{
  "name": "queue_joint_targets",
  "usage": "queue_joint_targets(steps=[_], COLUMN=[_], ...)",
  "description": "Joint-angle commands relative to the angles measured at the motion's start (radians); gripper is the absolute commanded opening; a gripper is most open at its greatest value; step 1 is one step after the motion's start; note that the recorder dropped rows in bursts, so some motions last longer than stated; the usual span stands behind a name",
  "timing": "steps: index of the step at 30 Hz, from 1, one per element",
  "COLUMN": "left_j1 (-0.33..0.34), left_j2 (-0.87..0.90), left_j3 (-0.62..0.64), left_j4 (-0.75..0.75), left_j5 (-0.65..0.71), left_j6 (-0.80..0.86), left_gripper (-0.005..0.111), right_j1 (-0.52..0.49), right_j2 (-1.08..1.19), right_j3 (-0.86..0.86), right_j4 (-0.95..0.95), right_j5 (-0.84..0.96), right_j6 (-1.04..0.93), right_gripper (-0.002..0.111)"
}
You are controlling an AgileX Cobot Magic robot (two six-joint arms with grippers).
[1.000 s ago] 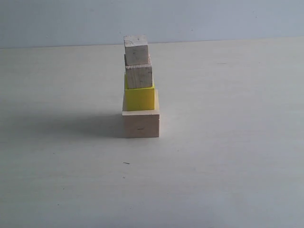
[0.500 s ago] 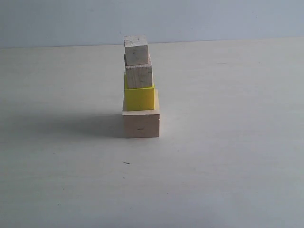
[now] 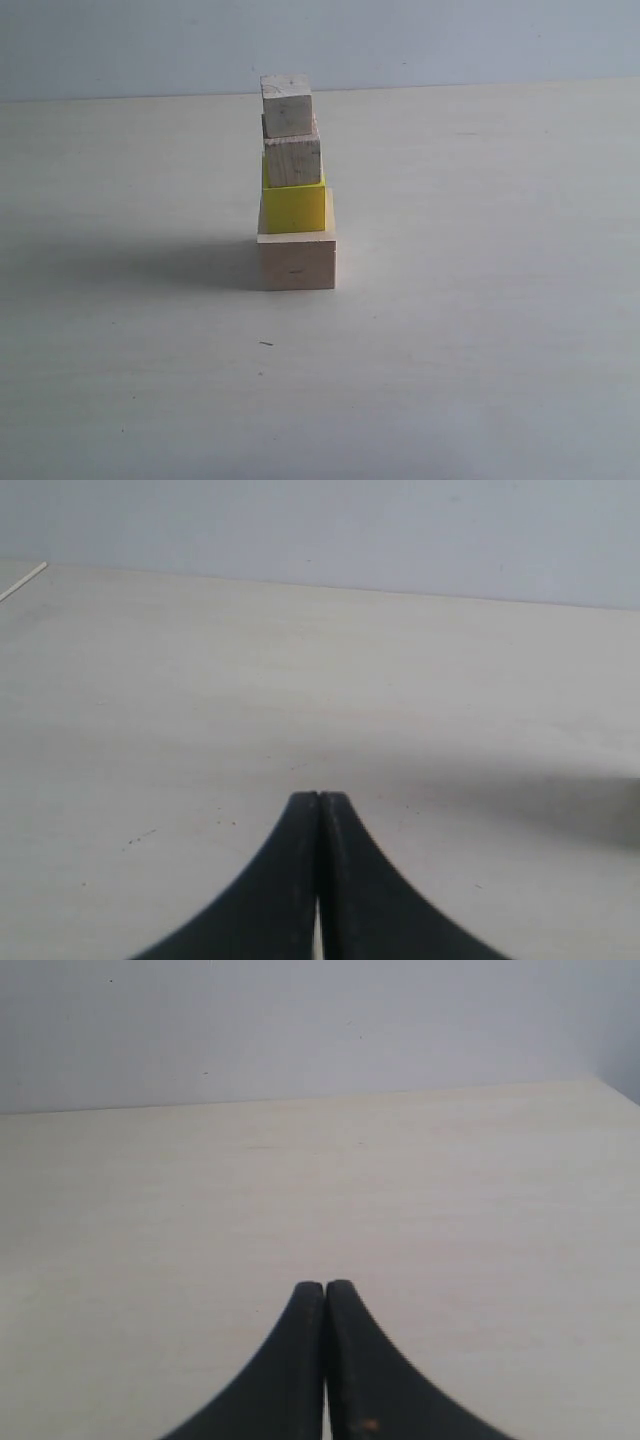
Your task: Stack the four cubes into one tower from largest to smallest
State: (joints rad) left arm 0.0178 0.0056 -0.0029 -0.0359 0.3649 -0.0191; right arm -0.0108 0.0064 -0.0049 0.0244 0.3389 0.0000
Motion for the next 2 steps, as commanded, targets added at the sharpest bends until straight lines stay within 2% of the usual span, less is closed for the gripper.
queue_joint_targets(steps=[1,2], left_j1=[-0.007,-0.007], left_j2=[-0.006,-0.006], left_j3=[0.003,0.003], left_j4=[0.001,0.001], left_j5=[-0.009,-0.009], left_j6=[-0.01,-0.01], left_gripper=[0.0,0.0], right_j1=[-0.006,-0.006], right_j2=[-0.006,-0.006], right_j3=[0.005,0.005], right_j4=[0.002,0.002], right_j5=[-0.006,-0.006], right_j6=[0.0,0.0], right_gripper=[0.0,0.0])
